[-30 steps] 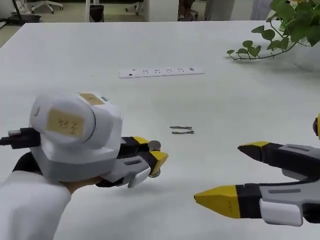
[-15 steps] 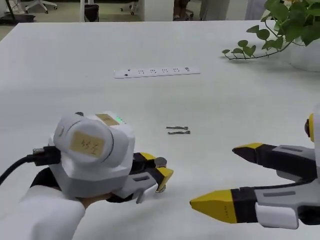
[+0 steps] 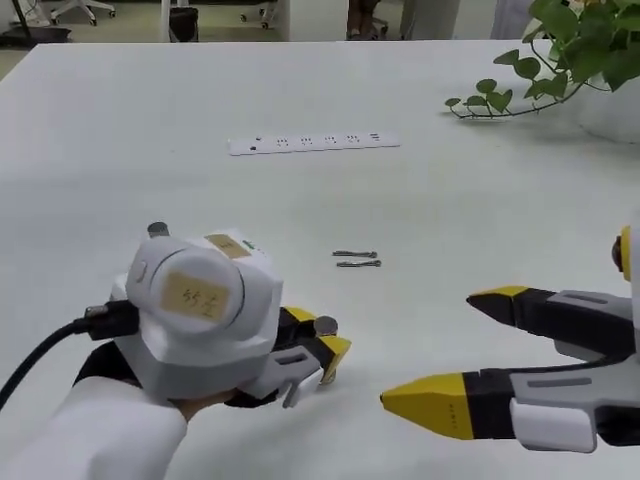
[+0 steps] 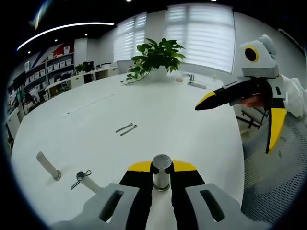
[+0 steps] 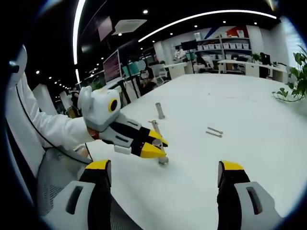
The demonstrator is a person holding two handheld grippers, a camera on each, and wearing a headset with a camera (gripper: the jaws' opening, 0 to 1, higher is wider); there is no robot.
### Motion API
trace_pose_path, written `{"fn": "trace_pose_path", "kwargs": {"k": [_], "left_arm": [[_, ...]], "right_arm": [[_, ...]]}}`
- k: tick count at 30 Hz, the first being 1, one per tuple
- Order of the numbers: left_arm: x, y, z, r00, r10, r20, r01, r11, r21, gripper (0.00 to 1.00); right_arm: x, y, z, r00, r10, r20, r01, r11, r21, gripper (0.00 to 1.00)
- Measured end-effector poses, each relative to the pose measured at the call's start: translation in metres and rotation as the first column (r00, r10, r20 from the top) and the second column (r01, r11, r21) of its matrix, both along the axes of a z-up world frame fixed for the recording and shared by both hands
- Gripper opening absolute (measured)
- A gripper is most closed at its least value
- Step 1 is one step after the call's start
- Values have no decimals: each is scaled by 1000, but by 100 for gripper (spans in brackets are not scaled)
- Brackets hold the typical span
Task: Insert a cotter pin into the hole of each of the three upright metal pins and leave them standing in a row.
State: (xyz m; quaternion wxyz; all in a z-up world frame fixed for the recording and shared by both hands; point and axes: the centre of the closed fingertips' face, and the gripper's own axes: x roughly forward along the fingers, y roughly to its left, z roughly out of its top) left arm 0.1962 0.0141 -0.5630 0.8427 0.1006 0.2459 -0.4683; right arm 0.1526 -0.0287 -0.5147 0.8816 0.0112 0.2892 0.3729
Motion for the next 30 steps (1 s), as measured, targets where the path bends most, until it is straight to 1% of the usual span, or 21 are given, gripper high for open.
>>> {"fn": "trace_pose_path", "kwargs": {"k": [3,6,9,10,11,12,15,18,21,24,26,30], "left_arm": [[0,-1,0,1000,1,4,-1,1000,0,10],[-1,-2,-2,1000,-1,4,1,1000,0,10],[-2,-3,-1,1000,2,-8,-2,1000,-20,10],[-2,-3,-1,1000,1,-5,-1,1000,-17,10],[-2,-3,-3,1000,-4,5,4,1000,-2,10],[-2,-3,-3,1000,-6,7,6,1000,3,10],[-2,-3,-5,1000,-3,2,3,1000,2,10],[-2,-4,-6,1000,-8,15,8,1000,8,10],[-2,-4,-6,1000,-6,13,5,1000,9,10],[-2,-4,-6,1000,13,0,-13,1000,1,10],[-3,-4,-6,1000,15,7,-15,1000,1,10],[-3,-4,-6,1000,28,8,-28,1000,-3,10]], "right_arm": [[0,0,-1,1000,2,-2,-2,1000,-2,90],[0,2,-3,1000,0,-14,0,1000,6,90],[-1,3,-4,1000,-2,-17,2,1000,6,90],[-1,3,-4,1000,0,-17,0,1000,3,90],[-2,3,-4,1000,2,-16,-2,1000,-1,90],[-2,3,-4,1000,5,-16,-5,1000,-1,90],[-3,4,-4,1000,7,-16,-7,1000,-1,90],[-2,4,-3,1000,10,-15,-10,1000,-4,90],[-2,4,-3,1000,10,-13,-10,1000,-4,90],[-3,4,-4,1000,10,-18,-10,1000,-7,90],[-3,4,-5,1000,11,-21,-12,1000,-10,90],[-3,4,-7,1000,12,-22,-13,1000,-22,89]]}}
